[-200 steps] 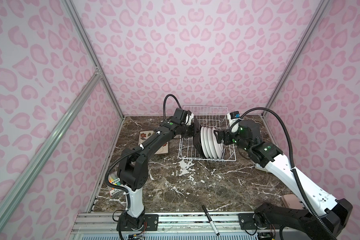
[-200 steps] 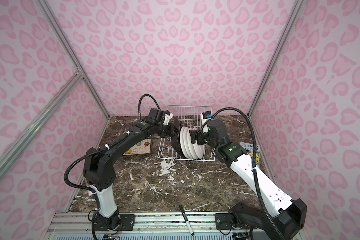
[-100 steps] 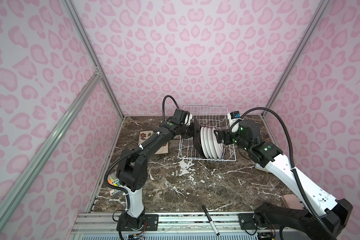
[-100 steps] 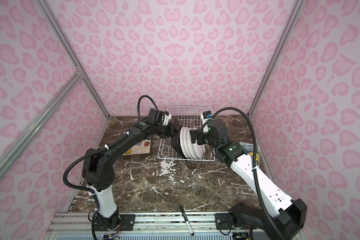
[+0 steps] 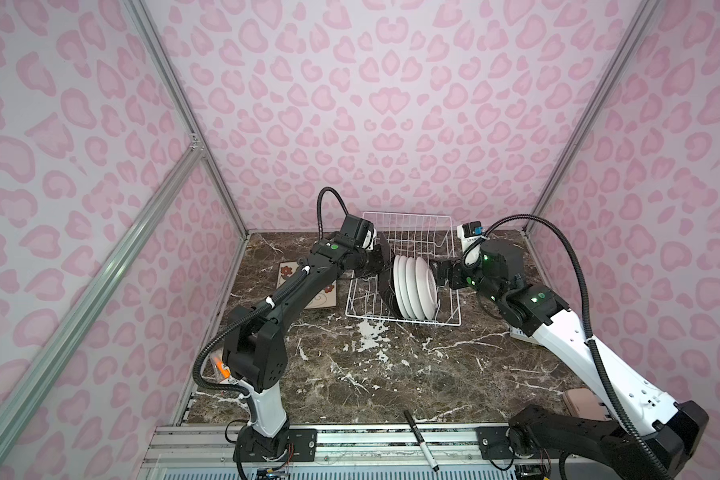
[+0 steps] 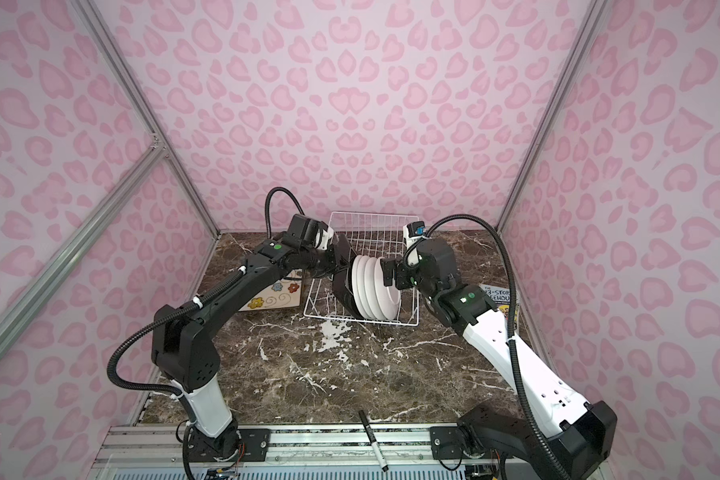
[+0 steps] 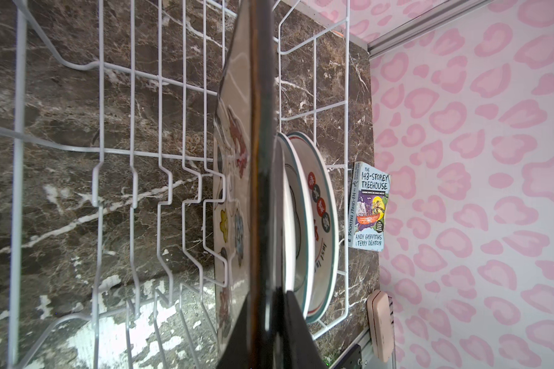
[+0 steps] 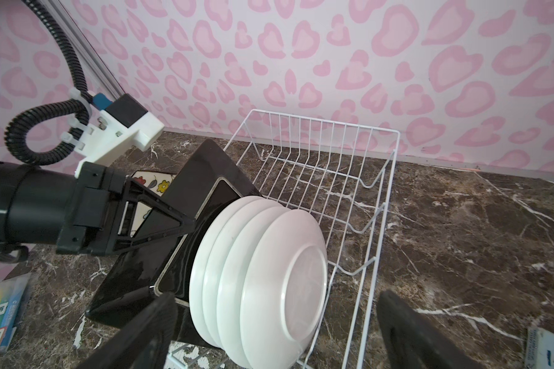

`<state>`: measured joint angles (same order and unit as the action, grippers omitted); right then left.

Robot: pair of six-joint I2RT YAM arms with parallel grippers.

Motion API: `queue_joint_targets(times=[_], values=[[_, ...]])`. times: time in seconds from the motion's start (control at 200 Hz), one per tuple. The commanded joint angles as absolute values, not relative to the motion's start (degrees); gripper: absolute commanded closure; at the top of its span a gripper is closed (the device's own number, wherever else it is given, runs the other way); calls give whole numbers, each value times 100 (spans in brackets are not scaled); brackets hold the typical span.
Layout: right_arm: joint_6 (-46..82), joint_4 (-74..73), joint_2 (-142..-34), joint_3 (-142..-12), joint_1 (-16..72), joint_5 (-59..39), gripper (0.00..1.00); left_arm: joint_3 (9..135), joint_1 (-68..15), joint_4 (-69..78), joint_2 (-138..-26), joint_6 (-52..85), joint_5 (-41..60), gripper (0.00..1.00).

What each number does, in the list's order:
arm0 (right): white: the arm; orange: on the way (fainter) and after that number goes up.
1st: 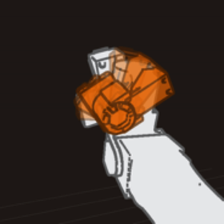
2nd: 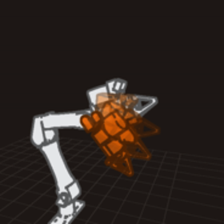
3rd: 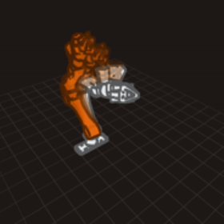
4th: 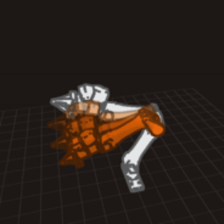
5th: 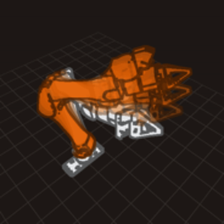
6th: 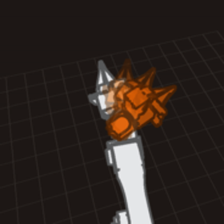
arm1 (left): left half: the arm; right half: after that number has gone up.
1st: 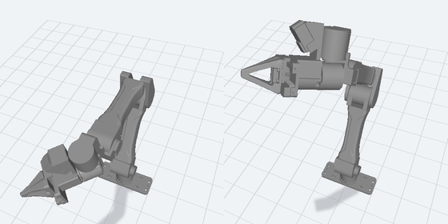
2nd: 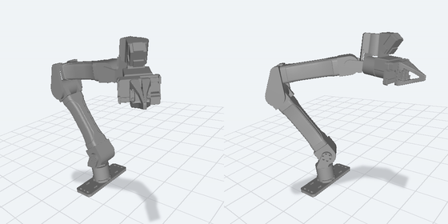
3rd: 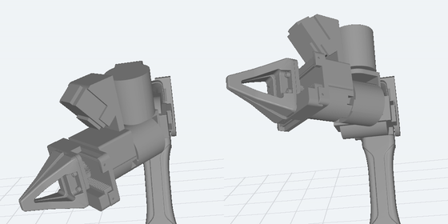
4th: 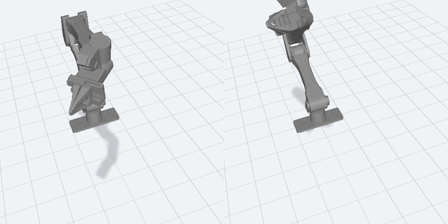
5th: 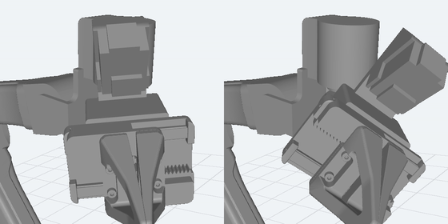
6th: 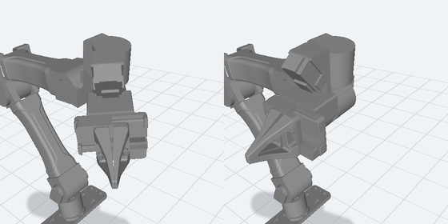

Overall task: Unload the plates from the dish rack
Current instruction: 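Hold the grasped plate with the left gripper while the right gripper steadies the white plates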

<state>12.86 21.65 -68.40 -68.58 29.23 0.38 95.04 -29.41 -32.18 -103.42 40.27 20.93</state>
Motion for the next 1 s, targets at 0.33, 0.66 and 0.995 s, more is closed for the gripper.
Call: queue_joint_targets(times=[0.33, 0.66, 0.995], values=[[1246, 2051, -6807, -6871, 2909, 79, 1, 9242, -2937, -2100, -10014, 4717, 2312, 96], [1187, 2056, -6808, -6852, 2857, 70, 1, 8859, -2997, -1537, -9897, 5330, 2172, 96], [1134, 2046, -6829, -6841, 2717, 8, 1, 9211, -3201, -1425, -10078, 5549, 2222, 96]])
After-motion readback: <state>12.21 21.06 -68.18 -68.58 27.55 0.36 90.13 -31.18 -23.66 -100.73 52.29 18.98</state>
